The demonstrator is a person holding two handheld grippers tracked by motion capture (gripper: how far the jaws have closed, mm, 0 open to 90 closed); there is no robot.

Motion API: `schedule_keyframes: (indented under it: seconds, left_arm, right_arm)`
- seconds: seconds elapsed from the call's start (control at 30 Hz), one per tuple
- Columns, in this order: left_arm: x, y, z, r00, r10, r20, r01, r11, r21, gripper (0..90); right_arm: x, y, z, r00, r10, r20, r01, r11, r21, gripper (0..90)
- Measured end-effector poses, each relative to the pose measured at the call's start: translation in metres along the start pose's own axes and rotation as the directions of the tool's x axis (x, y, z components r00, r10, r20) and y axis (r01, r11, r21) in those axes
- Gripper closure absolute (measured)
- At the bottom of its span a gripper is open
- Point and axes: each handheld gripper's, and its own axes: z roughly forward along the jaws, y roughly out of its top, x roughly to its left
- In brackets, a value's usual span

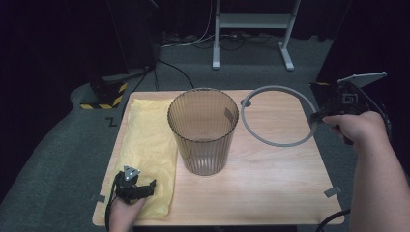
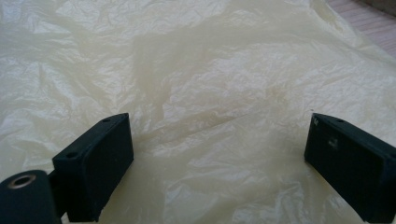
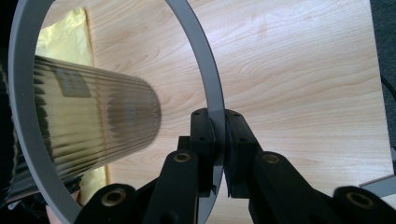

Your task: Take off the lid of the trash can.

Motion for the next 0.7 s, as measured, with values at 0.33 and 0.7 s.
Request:
schedule_keyframes:
  seconds: [0.33,0.7]
  left_arm:
    - [0.0,0.0,0.0,1.0,0.001,0.001,-0.001,1.0,0.001,8.1]
    - [0.0,0.0,0.0,1.0,-0.001,0.002,0.001,1.0,0.0,8.1]
  right_arm:
    - [-0.011,0.0,0.027,0.9995,-0.001,0.032,0.001,1.0,0.003,84.1]
    - [-0.02,-0.004,0.062,0.9972,-0.006,0.074,0.005,1.0,0.016,84.1]
